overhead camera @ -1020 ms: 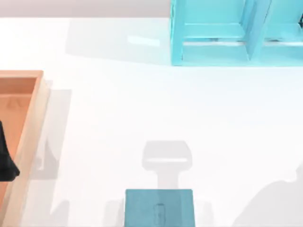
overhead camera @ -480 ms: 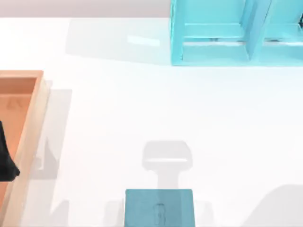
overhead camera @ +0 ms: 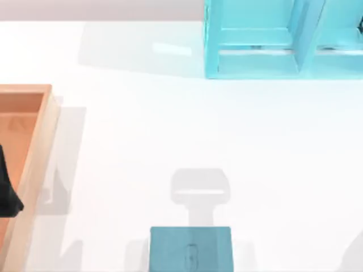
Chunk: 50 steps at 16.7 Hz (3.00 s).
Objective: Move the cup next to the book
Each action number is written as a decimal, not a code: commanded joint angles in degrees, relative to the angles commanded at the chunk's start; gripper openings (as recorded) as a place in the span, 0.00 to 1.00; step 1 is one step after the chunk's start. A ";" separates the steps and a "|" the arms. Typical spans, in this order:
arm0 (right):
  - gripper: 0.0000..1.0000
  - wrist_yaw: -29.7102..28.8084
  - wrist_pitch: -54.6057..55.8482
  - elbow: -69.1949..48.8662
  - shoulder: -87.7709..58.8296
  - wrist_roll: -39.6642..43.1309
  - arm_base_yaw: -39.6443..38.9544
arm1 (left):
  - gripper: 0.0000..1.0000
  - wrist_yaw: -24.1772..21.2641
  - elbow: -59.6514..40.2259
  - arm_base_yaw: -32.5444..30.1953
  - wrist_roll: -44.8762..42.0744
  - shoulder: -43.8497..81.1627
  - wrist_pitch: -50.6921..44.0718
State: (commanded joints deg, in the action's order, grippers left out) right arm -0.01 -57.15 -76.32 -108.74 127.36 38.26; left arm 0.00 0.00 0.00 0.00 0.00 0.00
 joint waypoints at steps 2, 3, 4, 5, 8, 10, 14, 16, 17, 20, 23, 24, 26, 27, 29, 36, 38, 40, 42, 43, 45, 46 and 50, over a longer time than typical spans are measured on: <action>1.00 -0.01 3.34 2.78 -0.84 0.04 0.03 | 1.00 0.00 0.00 0.00 0.00 0.00 0.00; 1.00 -0.01 4.09 3.46 -1.04 0.06 0.05 | 1.00 0.00 0.00 0.00 0.00 0.00 0.00; 1.00 -0.01 4.25 3.61 -1.09 0.07 0.05 | 1.00 0.00 0.00 0.00 0.00 0.00 0.00; 1.00 -0.01 4.25 3.61 -1.09 0.07 0.05 | 1.00 0.00 0.00 0.00 0.00 0.00 0.00; 0.92 -0.01 4.25 3.61 -1.09 0.07 0.05 | 1.00 0.00 0.00 0.00 0.00 0.00 0.00; 0.77 -0.01 4.25 3.61 -1.09 0.07 0.05 | 1.00 0.00 0.00 0.00 0.00 0.00 0.00; 0.47 -0.01 4.25 3.61 -1.09 0.07 0.05 | 1.00 0.00 0.00 0.00 0.00 0.00 0.00; 0.32 -0.01 4.25 3.61 -1.09 0.07 0.05 | 1.00 0.00 0.00 0.00 0.00 0.00 0.00; 0.25 -0.01 4.25 3.61 -1.09 0.07 0.05 | 1.00 0.00 0.00 0.00 0.00 0.00 0.00; 0.02 -0.01 4.25 3.61 -1.09 0.07 0.05 | 1.00 0.00 0.00 0.00 0.00 0.00 0.00; 0.00 -0.01 4.25 3.61 -1.09 0.07 0.05 | 1.00 0.00 0.00 0.00 0.00 0.00 0.00; 0.00 -0.01 4.25 3.61 -1.09 0.07 0.05 | 1.00 0.00 0.00 0.00 0.00 0.00 0.00; 0.00 -0.01 4.25 3.61 -1.09 0.07 0.05 | 1.00 0.00 0.00 0.00 0.00 0.00 0.00; 0.00 -0.01 4.25 3.61 -1.09 0.07 0.05 | 1.00 0.00 0.00 0.00 0.00 0.00 0.00; 0.00 -0.01 4.23 3.57 -1.04 0.00 0.03 | 1.00 0.00 0.00 0.00 0.00 0.00 0.00; 0.00 0.00 -5.61 -2.98 1.63 0.23 0.14 | 1.00 0.00 0.00 0.00 0.00 0.00 0.00; 0.00 0.00 -6.54 -3.86 2.31 0.13 0.11 | 1.00 0.00 0.00 0.00 0.00 0.00 0.00; 0.00 0.00 -6.54 -3.86 2.31 0.13 0.11 | 1.00 0.00 0.00 0.00 0.00 0.00 0.00; 0.00 -0.02 -6.39 -3.69 2.05 0.05 0.07 | 1.00 0.00 0.00 0.00 0.00 0.00 0.00; 0.00 -0.06 -6.36 -3.81 2.15 -0.47 -0.42 | 1.00 0.00 0.00 0.00 0.00 0.00 0.00; 0.00 -0.27 -6.24 -4.40 2.60 -3.12 -2.97 | 1.00 0.00 0.00 0.00 0.00 0.00 0.00; 0.00 -0.40 -6.19 -4.86 2.94 -5.28 -5.01 | 1.00 0.00 0.00 0.00 0.00 0.00 0.00; 0.00 -0.82 -6.55 -7.21 4.37 -19.84 -17.70 | 1.00 0.00 0.00 0.00 0.00 0.00 0.00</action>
State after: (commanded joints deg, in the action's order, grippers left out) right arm -0.83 -63.70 -83.53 -104.37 107.51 20.56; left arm 0.00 0.00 0.00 0.00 0.00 0.00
